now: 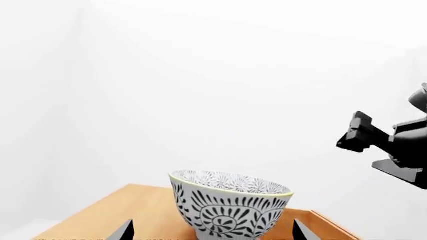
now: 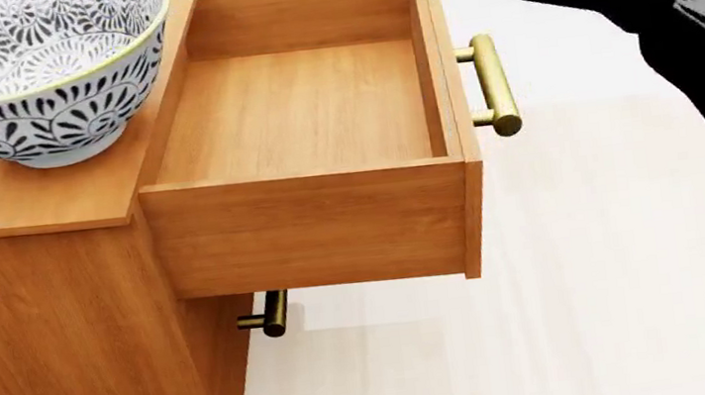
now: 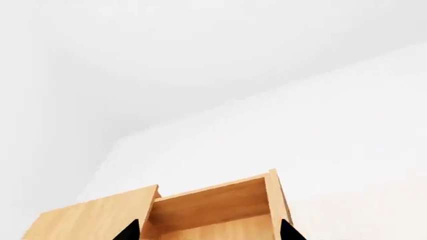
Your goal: Put the bowl on top of the cabinet.
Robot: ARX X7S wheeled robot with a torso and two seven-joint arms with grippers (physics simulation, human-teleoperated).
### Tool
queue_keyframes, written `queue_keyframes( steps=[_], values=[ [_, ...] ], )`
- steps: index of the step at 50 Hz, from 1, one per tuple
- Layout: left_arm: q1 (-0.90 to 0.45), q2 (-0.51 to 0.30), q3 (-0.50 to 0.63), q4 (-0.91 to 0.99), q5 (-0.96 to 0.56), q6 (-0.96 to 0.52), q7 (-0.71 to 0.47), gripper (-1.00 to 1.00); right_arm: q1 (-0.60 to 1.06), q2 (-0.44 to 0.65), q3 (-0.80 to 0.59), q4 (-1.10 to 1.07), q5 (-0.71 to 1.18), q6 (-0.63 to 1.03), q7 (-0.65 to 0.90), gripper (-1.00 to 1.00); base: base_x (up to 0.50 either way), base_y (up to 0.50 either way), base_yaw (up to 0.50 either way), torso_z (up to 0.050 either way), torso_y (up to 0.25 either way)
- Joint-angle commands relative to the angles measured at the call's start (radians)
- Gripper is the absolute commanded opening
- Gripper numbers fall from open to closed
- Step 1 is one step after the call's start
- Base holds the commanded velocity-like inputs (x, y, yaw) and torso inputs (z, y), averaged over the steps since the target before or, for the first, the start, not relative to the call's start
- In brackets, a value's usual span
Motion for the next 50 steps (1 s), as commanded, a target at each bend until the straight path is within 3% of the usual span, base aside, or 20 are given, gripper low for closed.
queue_keyframes(
  steps=[1, 4, 10, 26, 40, 47, 50],
  values=[
    [-0.015, 0.016, 0.018, 0.001, 0.007, -0.022, -0.002, 1.00, 0.064, 0.182, -0.209, -0.516, -0.299, -0.488, 0.157, 1.00, 0.00, 0.00, 0.00, 0.000, 0.000],
    [-0.014, 0.024, 0.023, -0.010, 0.010, -0.018, 0.005, 1.00, 0.064, 0.212, -0.301, -0.614, -0.424, -0.572, 0.279, 1.00, 0.00, 0.00, 0.00, 0.000, 0.000],
    [-0.012, 0.022, 0.025, -0.011, 0.012, -0.017, 0.002, 1.00, 0.026, 0.332, -0.353, -0.798, -0.608, -0.803, 0.429, 1.00, 0.00, 0.00, 0.00, 0.000, 0.000],
    [-0.007, 0.009, 0.032, -0.002, 0.018, -0.017, -0.012, 1.00, 0.008, 0.485, -0.492, -1.080, -1.058, -1.027, 0.860, 1.00, 0.00, 0.00, 0.00, 0.000, 0.000],
    [0.015, -0.027, 0.030, -0.003, 0.032, 0.008, -0.029, 1.00, 0.039, 0.643, -0.563, -1.270, -1.480, -0.985, 1.216, 1.00, 0.00, 0.00, 0.00, 0.000, 0.000],
    [0.069, -0.105, 0.008, -0.007, 0.043, 0.079, -0.059, 1.00, -0.051, 0.915, -0.349, -1.418, -1.637, -0.730, 1.240, 1.00, 0.00, 0.00, 0.00, 0.000, 0.000],
    [0.091, -0.169, -0.008, 0.005, 0.056, 0.106, -0.085, 1.00, -0.048, 1.017, -0.326, -1.478, -1.681, -0.672, 1.235, 1.00, 0.00, 0.00, 0.00, 0.000, 0.000]
  ],
)
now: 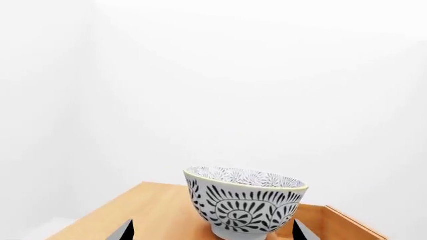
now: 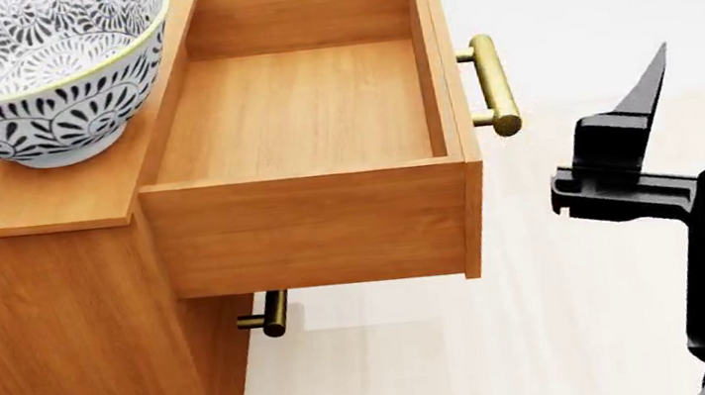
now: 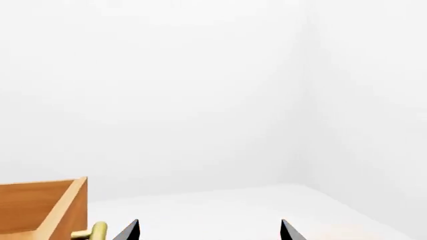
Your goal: Put the bowl on top of the cabinet.
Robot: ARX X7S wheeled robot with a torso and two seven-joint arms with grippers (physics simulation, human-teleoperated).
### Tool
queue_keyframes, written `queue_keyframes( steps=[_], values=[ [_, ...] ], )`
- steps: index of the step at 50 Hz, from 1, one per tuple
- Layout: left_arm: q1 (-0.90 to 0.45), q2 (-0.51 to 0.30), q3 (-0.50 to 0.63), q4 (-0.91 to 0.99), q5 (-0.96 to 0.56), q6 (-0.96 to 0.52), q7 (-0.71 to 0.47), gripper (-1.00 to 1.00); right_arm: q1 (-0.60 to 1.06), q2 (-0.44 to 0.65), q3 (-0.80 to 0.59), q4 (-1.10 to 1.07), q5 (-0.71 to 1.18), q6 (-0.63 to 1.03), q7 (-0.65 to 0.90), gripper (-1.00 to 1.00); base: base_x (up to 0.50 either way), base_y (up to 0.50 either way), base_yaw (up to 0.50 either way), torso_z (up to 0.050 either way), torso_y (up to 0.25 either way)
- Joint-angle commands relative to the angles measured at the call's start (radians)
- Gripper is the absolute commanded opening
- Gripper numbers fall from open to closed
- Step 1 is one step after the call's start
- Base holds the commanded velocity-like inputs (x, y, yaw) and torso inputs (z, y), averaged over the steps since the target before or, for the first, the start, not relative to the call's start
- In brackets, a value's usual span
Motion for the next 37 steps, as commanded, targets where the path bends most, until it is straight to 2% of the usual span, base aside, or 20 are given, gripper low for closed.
queue_keyframes(
  steps=[1, 6, 12, 16, 25, 37],
  values=[
    [0.074, -0.131, -0.029, 0.003, 0.030, 0.093, -0.049, 1.00, -0.039, 0.316, 0.122, -0.212, -0.250, 0.203, 0.099, 1.00, 0.00, 0.00, 0.00, 0.000, 0.000],
    [0.144, -0.245, -0.046, -0.021, 0.059, 0.225, -0.103, 1.00, 0.026, 0.473, 0.110, -0.308, -0.291, 0.301, 0.067, 1.00, 0.00, 0.00, 0.00, 0.000, 0.000],
    [0.212, -0.346, -0.021, -0.026, 0.130, 0.311, -0.158, 1.00, 0.080, 0.640, 0.134, -0.405, -0.324, 0.427, 0.014, 1.00, 0.00, 0.00, 0.00, 0.000, 0.000],
    [0.237, -0.406, -0.003, -0.040, 0.177, 0.366, -0.213, 1.00, 0.065, 0.643, 0.127, -0.418, -0.360, 0.427, 0.067, 1.00, 0.00, 0.00, 0.00, 0.000, 0.000],
    [0.232, -0.407, -0.011, -0.062, 0.204, 0.332, -0.282, 1.00, 0.075, 0.643, 0.158, -0.379, -0.335, 0.422, 0.109, 1.00, 0.00, 0.00, 0.00, 0.000, 0.000],
    [0.187, -0.407, -0.060, -0.072, 0.147, 0.257, -0.288, 1.00, 0.112, 0.643, 0.232, -0.332, -0.266, 0.478, 0.109, 1.00, 0.00, 0.00, 0.00, 0.000, 0.000]
  ],
)
